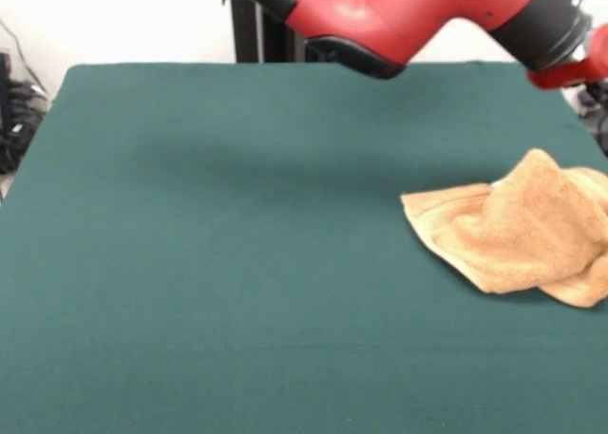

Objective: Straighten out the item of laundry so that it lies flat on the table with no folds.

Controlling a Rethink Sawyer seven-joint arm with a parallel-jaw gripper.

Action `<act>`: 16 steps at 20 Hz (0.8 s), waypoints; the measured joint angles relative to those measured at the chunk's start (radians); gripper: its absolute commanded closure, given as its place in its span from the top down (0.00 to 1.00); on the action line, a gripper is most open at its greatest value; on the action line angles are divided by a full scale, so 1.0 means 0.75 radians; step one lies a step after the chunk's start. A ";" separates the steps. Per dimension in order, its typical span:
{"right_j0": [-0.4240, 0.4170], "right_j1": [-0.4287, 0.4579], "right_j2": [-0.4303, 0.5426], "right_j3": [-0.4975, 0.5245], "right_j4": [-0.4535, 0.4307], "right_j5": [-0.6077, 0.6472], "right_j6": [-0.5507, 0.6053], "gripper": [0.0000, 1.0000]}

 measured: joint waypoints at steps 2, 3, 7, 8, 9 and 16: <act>0.021 -0.026 0.000 0.021 0.022 -0.028 0.000 0.00; 0.025 -0.032 0.000 0.024 0.024 -0.031 0.000 0.00; 0.068 -0.095 -0.026 0.028 0.026 -0.039 0.000 1.00; 0.075 -0.102 -0.033 0.027 0.027 -0.041 0.000 1.00; 0.099 -0.124 -0.062 0.027 0.033 -0.050 0.000 1.00; 0.672 -0.320 -0.713 -0.062 0.227 -0.204 0.001 1.00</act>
